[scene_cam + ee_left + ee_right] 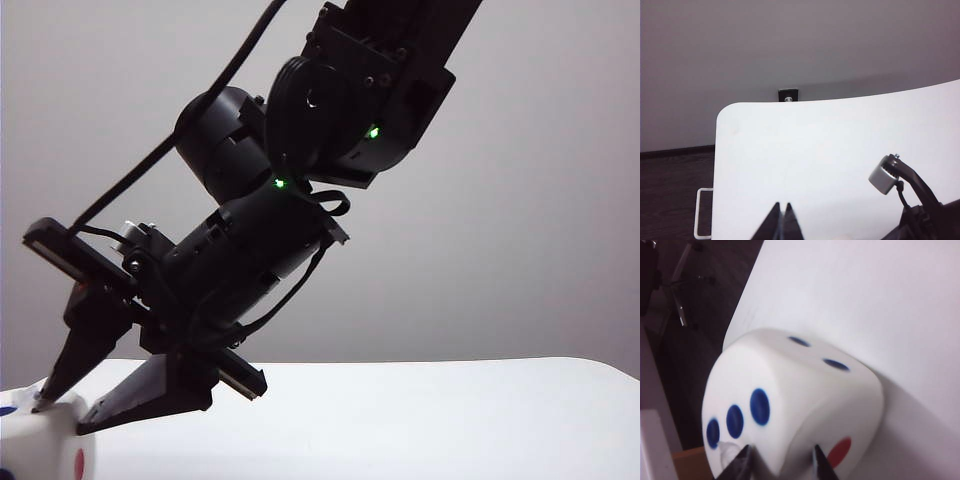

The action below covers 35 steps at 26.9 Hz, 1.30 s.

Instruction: Pick up the dice on the table and roll the dice.

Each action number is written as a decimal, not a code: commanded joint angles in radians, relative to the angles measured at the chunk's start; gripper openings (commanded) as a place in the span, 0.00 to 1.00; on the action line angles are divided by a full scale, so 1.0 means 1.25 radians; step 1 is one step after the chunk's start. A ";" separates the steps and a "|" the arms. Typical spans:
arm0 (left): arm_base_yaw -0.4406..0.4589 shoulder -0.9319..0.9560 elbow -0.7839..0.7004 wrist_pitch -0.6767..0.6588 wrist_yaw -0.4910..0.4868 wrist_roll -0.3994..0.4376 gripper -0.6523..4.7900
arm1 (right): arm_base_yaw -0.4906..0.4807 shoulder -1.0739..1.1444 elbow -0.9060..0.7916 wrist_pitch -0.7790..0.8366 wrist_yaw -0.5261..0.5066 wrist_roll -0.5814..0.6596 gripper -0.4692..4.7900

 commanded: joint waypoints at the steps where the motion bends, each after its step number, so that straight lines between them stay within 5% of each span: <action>1: -0.001 -0.001 0.005 -0.003 0.003 0.001 0.11 | -0.002 -0.001 0.004 0.035 0.002 0.001 0.16; 3: -0.001 0.000 0.005 -0.005 0.003 0.002 0.11 | -0.005 -0.002 0.004 0.055 0.003 0.001 0.09; 8: -0.001 -0.001 0.005 -0.005 0.003 0.007 0.11 | -0.043 -0.032 0.004 0.020 -0.016 -0.017 0.09; 19: -0.001 -0.001 0.004 0.008 0.037 0.007 0.11 | -0.255 -0.244 0.003 -0.359 0.040 -0.295 0.09; 26: -0.001 0.000 0.004 0.089 0.129 0.007 0.11 | -0.323 -0.351 0.003 -0.381 0.042 -0.332 0.09; 31: -0.001 0.005 0.004 0.110 0.129 0.007 0.11 | -0.336 -0.498 0.003 -0.365 0.054 -0.477 0.09; 33: -0.001 0.007 0.004 0.111 0.129 0.007 0.11 | -0.335 -0.577 0.003 -0.336 0.067 -0.569 0.21; 35: -0.001 0.015 0.004 0.113 0.129 0.007 0.11 | -0.335 -0.668 0.003 -0.286 0.096 -0.628 0.47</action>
